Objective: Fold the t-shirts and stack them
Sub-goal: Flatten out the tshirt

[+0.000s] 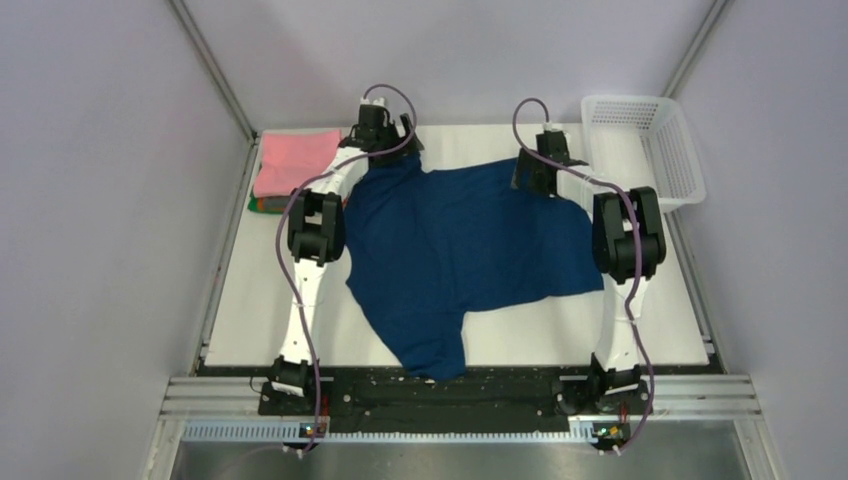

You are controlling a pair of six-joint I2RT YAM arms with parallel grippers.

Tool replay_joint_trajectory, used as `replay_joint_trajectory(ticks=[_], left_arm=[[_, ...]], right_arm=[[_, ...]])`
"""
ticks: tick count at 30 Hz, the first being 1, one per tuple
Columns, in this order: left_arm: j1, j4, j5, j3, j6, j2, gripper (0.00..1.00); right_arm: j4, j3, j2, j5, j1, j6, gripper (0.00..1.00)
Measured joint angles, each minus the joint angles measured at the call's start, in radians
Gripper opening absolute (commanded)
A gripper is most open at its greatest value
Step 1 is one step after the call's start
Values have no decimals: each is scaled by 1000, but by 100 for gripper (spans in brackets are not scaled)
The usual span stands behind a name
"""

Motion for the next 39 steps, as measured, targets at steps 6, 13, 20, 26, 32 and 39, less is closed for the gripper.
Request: replay_joint_trajectory(ticks=[6, 13, 20, 26, 32, 39], left_arm=[[39, 99, 13, 57, -43, 45, 99], [10, 149, 5, 61, -5, 3, 99], [-71, 156, 9, -191, 37, -292, 99], [-128, 130, 11, -387, 67, -460, 99], [-135, 57, -17, -470, 65, -403, 99], [-103, 17, -129, -404, 64, -257, 99]], right_arm=[[-40, 61, 31, -10, -9, -11, 99], [-38, -56, -60, -30, -9, -26, 99], [-26, -263, -290, -21, 7, -40, 99], [27, -434, -445, -33, 39, -33, 99], [48, -563, -460, -53, 68, -6, 99], [92, -634, -482, -51, 72, 43, 99]])
